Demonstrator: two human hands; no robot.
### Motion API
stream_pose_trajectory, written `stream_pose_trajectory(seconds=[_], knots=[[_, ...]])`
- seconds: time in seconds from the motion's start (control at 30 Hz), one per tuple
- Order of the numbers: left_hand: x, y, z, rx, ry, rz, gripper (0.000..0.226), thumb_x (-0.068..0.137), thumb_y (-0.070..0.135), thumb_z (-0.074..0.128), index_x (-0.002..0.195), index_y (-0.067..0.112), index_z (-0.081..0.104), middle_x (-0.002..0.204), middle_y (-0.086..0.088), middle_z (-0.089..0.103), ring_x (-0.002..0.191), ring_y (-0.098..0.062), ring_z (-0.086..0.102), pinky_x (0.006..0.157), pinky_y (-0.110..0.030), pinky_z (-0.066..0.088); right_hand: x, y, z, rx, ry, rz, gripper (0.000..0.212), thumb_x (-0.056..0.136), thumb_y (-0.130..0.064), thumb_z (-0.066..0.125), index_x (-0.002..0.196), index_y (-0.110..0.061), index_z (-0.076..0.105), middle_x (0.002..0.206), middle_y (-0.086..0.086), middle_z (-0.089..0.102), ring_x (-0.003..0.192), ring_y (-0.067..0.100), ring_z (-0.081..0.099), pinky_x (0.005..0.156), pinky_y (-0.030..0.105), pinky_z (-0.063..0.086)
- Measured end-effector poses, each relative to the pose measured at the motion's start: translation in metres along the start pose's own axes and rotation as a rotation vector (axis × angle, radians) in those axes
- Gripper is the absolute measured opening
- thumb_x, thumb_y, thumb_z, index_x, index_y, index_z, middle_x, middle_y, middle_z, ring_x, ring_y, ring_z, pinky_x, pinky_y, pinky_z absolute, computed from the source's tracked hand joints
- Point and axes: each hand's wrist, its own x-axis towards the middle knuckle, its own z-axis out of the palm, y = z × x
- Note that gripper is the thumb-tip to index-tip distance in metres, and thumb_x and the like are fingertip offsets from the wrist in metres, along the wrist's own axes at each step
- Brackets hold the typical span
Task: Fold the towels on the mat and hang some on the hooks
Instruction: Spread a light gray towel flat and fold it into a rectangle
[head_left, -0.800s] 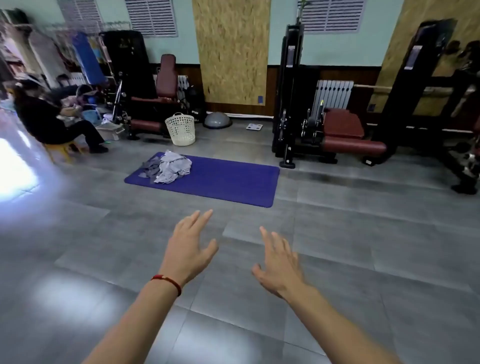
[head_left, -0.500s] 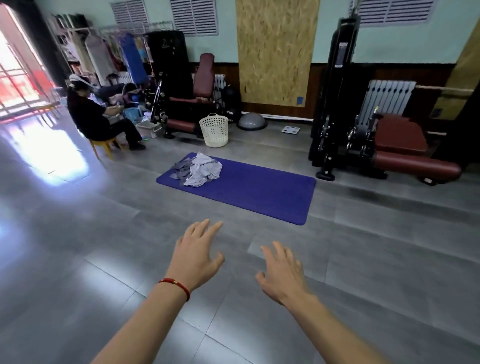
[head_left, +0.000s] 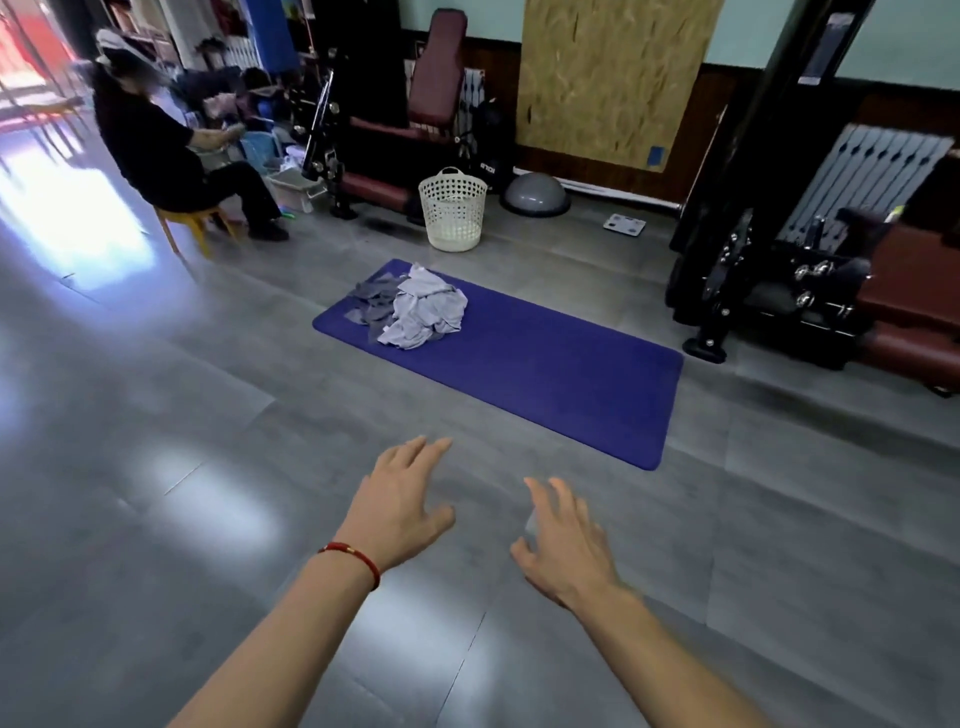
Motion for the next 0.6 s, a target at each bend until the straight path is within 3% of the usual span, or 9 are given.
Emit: stream_pose_trajectory(seconds=[0.13,0.23,0.33,0.43,0.6], knots=[[0.079,-0.036,-0.018,-0.006,0.089,0.032,0.071,0.081,0.051,0.058,0.145,0.023,0.049,0.143,0.000,0.054,0.132,-0.027,0.048,0.109,-0.040,0.044,0.078,-0.020,-0.002,-0.025,-0.036,0.011,0.078,0.093,-0.045,0.053,0.160,-0.030,0.015,0.167,0.005,0.007,0.151,0.028,0.014,0.113,0.050,0.030],[0.145,-0.052,-0.025,0.024,0.079,0.038,0.083,0.073,0.066,0.042,0.146,0.026,0.047,0.147,0.000,0.049,0.134,-0.027,0.044,0.108,-0.046,0.044,0.144,-0.023,-0.007,-0.028,-0.053,0.025,0.075,0.093,-0.047,0.053,0.158,-0.032,0.020,0.169,0.003,0.001,0.153,0.028,0.011,0.117,0.051,0.027],[0.215,-0.064,-0.026,0.056,0.035,0.005,0.089,0.069,0.070,0.041,0.150,0.032,0.041,0.154,-0.002,0.042,0.140,-0.028,0.036,0.110,-0.049,0.042,0.221,-0.018,-0.016,-0.016,-0.082,0.031,0.075,0.093,-0.048,0.053,0.159,-0.031,0.021,0.169,0.006,-0.005,0.153,0.030,0.011,0.117,0.051,0.028],[0.278,-0.070,-0.027,0.078,-0.020,-0.048,0.091,0.067,0.070,0.046,0.151,0.034,0.038,0.156,-0.003,0.040,0.142,-0.029,0.033,0.110,-0.052,0.041,0.292,-0.006,-0.033,-0.034,-0.119,0.010,0.074,0.092,-0.046,0.053,0.157,-0.028,0.022,0.168,0.009,0.000,0.150,0.031,0.016,0.116,0.051,0.028],[0.367,-0.075,-0.044,0.068,-0.064,-0.120,0.084,0.079,0.051,0.071,0.153,0.034,0.034,0.156,-0.005,0.038,0.142,-0.030,0.032,0.111,-0.050,0.040,0.398,0.002,-0.079,-0.066,-0.157,-0.035,0.072,0.094,-0.046,0.053,0.156,-0.023,0.024,0.164,0.012,0.011,0.147,0.032,0.023,0.111,0.050,0.032]])
